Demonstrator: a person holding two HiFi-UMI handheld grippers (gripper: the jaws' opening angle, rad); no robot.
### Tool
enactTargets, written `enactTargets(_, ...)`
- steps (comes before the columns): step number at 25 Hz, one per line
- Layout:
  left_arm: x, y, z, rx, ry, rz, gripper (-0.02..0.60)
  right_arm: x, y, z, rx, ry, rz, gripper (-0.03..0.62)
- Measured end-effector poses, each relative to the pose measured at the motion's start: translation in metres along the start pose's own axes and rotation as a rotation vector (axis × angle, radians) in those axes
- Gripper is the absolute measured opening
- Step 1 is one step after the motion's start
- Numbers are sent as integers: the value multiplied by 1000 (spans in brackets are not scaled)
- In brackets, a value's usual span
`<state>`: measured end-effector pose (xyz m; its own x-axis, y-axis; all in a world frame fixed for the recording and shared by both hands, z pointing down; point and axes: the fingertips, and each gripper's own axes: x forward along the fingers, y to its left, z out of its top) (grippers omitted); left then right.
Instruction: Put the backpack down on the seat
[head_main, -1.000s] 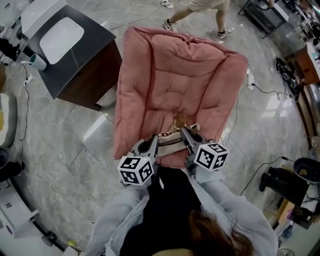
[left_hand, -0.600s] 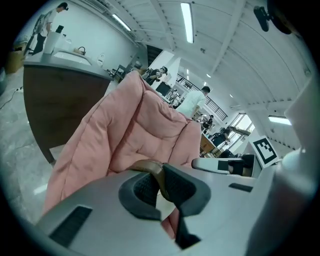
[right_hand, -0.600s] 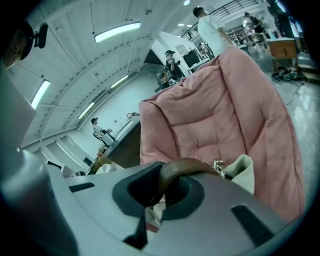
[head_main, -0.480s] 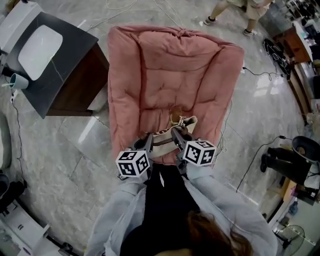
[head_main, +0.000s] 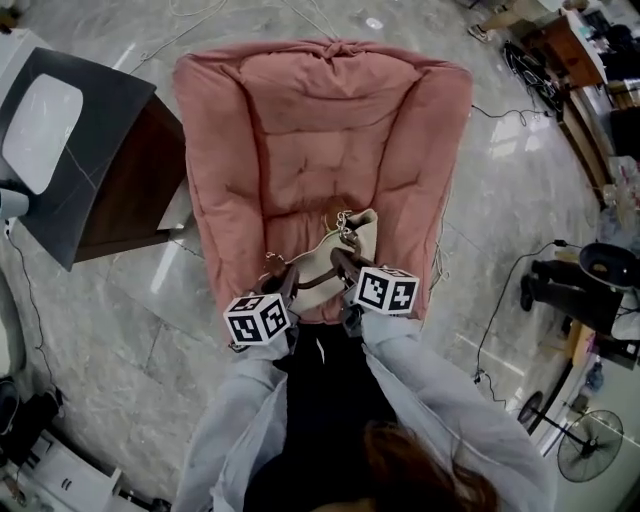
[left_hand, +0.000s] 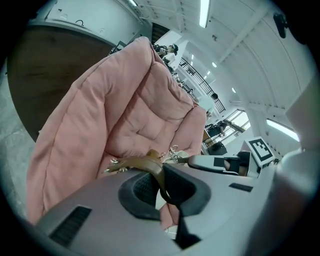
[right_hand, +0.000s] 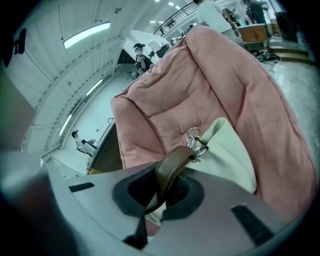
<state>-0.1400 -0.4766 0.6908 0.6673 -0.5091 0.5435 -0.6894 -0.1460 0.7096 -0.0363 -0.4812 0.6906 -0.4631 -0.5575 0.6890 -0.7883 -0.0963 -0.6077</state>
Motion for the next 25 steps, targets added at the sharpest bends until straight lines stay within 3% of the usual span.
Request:
enactTargets(3, -2, -4, 2, -49, -2, -52, 23, 0, 5, 4, 39, 1, 37, 43)
enactTargets(4, -3, -4, 2, -71, 0, -71, 26, 1, 8, 4, 50, 11, 64, 146)
enactTargets(5, -3, -5, 2, -91, 6, -88, 68, 2, 12, 3, 57, 20, 88, 226)
enactTargets(7, -4, -6, -1, -114, 29, -111, 269, 3, 15, 2, 55, 21, 112, 305)
enactTargets(8, -4, -6, -2, -113, 37, -113, 314, 2, 16, 2, 47, 19, 113, 341)
enactTargets(12, -11, -4, -7, -70, 8, -57, 369, -4, 13, -4, 15, 0, 99, 482)
enactTargets(16, -19, -10, -12, -66, -42, -19, 382, -23, 10, -11, 28, -14, 139, 523)
enactTargets(25, -38, -60, -48, -32, -115, -31, 382, -84, 6, -24, -56, -37, 233, 525)
